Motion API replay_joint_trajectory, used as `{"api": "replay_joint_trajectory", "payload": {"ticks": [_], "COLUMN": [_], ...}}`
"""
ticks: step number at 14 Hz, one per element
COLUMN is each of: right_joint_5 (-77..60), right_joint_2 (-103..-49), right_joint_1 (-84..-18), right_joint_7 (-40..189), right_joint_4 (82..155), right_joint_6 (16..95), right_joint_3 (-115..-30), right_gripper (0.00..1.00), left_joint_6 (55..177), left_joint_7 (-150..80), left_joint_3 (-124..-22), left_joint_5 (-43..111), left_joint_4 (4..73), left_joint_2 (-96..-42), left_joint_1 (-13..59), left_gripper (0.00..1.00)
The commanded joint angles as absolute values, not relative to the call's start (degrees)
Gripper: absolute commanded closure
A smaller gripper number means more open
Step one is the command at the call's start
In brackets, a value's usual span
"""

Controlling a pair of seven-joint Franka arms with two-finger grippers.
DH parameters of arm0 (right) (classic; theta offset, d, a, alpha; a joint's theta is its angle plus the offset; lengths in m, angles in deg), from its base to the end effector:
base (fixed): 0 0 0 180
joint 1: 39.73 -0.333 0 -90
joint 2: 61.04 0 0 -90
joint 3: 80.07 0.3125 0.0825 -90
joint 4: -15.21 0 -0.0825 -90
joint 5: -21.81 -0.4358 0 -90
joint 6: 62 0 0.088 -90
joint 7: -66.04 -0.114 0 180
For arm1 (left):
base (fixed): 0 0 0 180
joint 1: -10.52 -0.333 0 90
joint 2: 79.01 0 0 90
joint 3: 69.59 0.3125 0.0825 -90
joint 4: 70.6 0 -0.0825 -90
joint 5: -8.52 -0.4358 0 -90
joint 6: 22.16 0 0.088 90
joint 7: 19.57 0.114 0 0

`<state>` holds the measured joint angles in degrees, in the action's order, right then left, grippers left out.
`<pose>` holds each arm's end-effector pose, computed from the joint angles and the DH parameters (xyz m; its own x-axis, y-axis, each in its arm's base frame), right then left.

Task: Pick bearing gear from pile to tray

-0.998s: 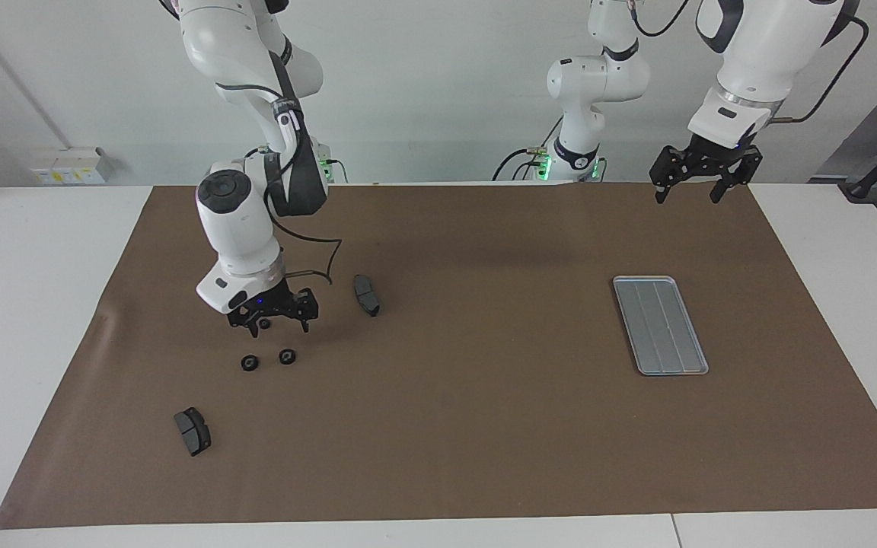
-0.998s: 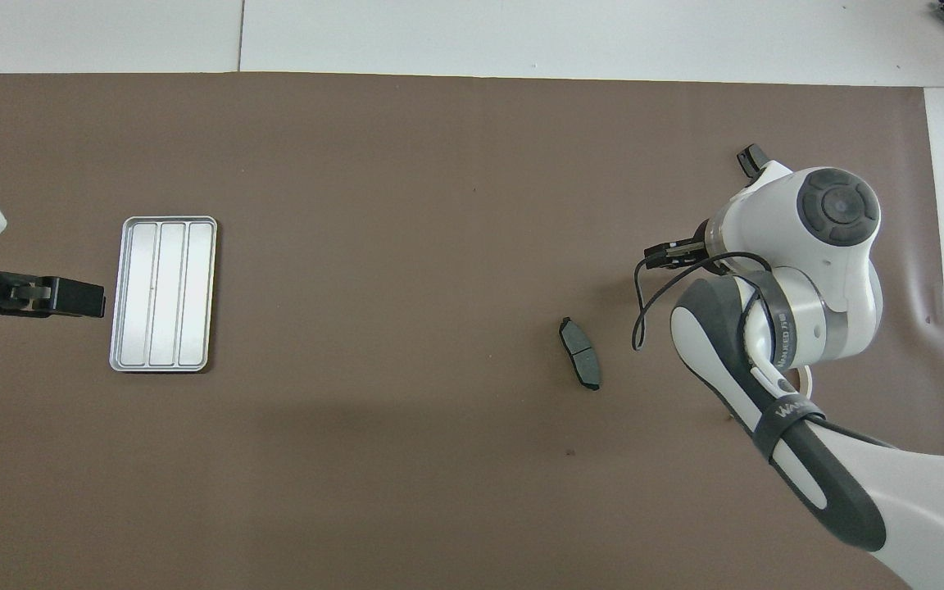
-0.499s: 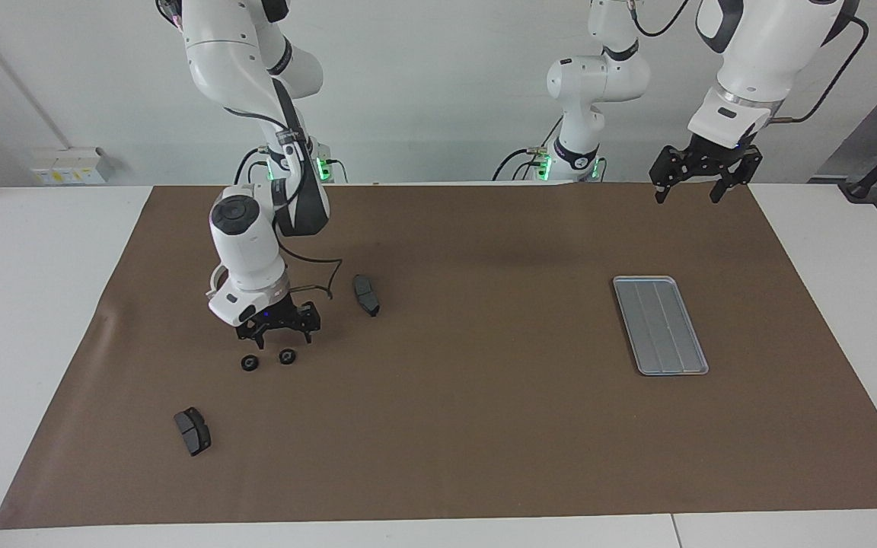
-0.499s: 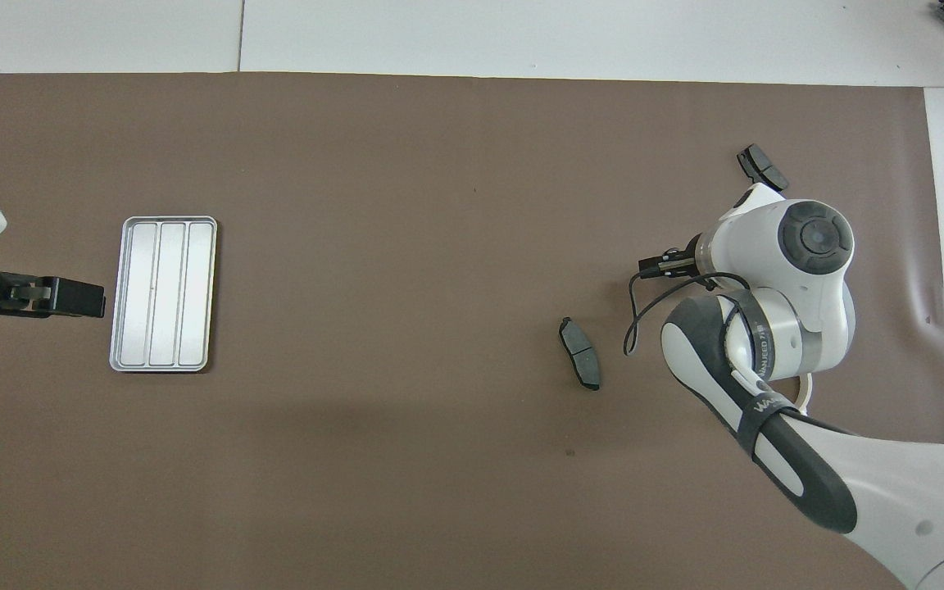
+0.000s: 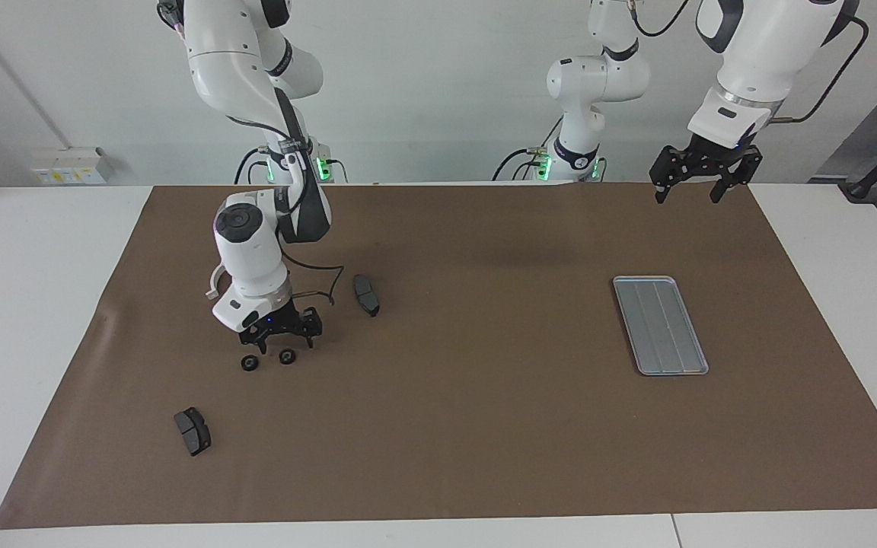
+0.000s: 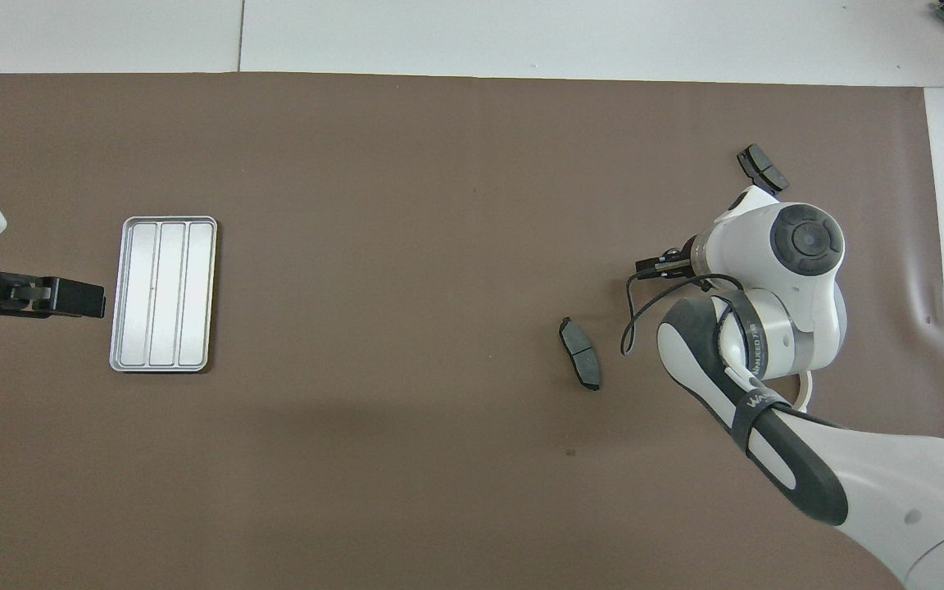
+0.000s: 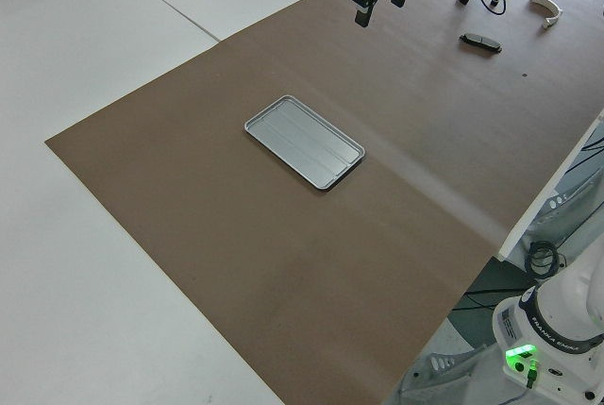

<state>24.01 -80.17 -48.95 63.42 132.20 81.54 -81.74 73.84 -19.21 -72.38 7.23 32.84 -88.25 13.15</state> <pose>0.6383 0.0849 0.2427 0.9844 0.1184 0.1301 0.1154 -0.9929 0.0302 0.5611 -0.0526 0.5938 0.9942 -0.1026 0.0310 -0.1017 -0.9944 -0.0305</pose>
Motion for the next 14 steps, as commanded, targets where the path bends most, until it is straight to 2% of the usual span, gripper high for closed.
{"api": "replay_joint_trajectory", "payload": {"ticks": [1, 5, 8, 10, 14], "right_joint_5": [23.04, 21.39, 20.14, 20.14, 19.36], "right_joint_2": [-80.38, -80.91, -81.70, -81.79, -82.75], "right_joint_1": [-48.25, -47.99, -47.90, -47.82, -47.38], "right_joint_7": [65.34, 65.34, 65.69, 65.69, 65.34], "right_joint_4": [132.45, 132.37, 132.01, 131.93, 130.79], "right_joint_6": [82.41, 82.49, 82.49, 82.49, 82.84], "right_joint_3": [-81.38, -81.38, -81.38, -81.38, -81.38], "right_gripper": [0.06, 0.18, 0.20, 0.25, 0.27], "left_joint_6": [74.17, 74.17, 74.17, 74.17, 74.17], "left_joint_7": [-19.66, -19.66, -19.66, -19.66, -19.66], "left_joint_3": [-72.31, -72.31, -72.31, -72.31, -72.31], "left_joint_5": [7.72, 7.72, 7.72, 7.72, 7.72], "left_joint_4": [34.43, 34.34, 34.43, 34.34, 34.43], "left_joint_2": [-89.82, -89.82, -89.82, -89.82, -89.82], "left_joint_1": [13.07, 13.07, 13.07, 13.07, 13.07], "left_gripper": [0.00, 0.00, 0.00, 0.00, 0.00]}}
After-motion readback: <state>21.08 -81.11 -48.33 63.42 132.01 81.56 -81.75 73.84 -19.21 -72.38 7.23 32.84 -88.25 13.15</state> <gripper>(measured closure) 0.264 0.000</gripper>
